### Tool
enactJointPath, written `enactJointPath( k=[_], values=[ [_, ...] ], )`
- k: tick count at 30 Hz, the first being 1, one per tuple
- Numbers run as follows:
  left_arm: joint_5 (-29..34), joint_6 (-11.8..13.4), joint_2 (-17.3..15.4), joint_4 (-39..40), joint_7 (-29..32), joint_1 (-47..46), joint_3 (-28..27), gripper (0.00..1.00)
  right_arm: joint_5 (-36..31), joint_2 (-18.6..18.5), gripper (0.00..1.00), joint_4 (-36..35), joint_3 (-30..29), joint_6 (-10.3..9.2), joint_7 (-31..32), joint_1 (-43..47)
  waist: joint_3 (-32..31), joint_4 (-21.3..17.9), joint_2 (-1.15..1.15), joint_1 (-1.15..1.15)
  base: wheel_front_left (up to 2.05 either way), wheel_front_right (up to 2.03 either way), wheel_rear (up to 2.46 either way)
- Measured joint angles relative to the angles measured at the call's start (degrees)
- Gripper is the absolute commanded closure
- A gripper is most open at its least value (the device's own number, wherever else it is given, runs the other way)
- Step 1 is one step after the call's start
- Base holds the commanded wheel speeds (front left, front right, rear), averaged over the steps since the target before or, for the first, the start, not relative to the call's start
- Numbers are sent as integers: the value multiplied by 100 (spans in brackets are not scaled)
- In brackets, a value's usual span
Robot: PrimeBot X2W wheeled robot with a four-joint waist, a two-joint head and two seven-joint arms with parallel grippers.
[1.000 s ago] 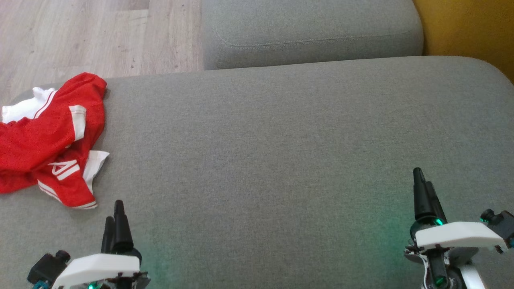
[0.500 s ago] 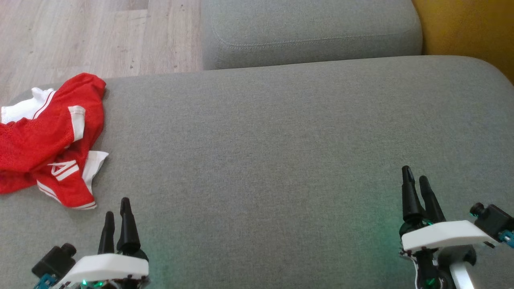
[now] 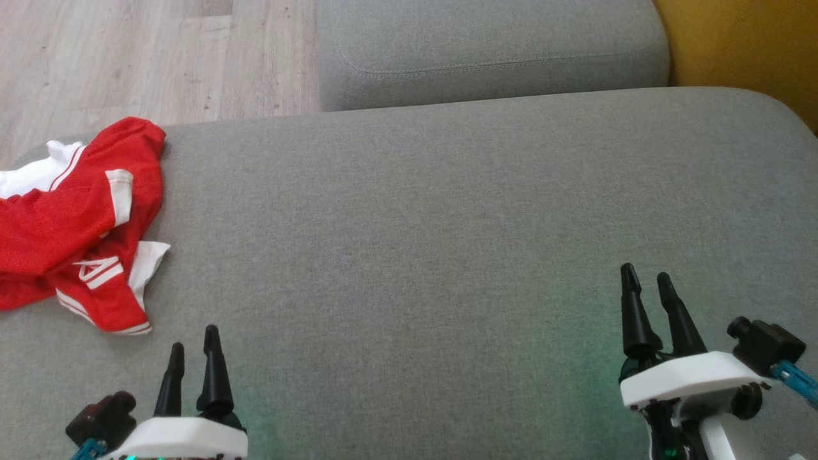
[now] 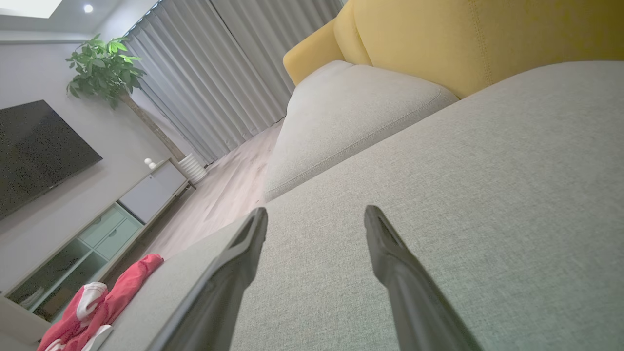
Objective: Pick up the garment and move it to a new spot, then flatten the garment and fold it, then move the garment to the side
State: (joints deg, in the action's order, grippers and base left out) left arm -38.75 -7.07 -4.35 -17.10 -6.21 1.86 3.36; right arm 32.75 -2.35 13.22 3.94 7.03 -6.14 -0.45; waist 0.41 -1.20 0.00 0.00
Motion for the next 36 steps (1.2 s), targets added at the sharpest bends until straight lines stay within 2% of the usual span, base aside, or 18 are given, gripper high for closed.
enactJointPath(
  k=[18, 36],
  values=[
    [1192, -2, -107, -32, -280, 50, 30, 0, -1193, -1, 0, -15, 192, 1, -296, 10, -15, -2, 0, 0, 0, 0, 0],
    [2406, -4, -167, -108, -599, 113, 74, 0, -1980, -3, 0, 58, 233, 1, -599, 126, -25, -34, 0, 0, 0, 0, 0]
  ],
)
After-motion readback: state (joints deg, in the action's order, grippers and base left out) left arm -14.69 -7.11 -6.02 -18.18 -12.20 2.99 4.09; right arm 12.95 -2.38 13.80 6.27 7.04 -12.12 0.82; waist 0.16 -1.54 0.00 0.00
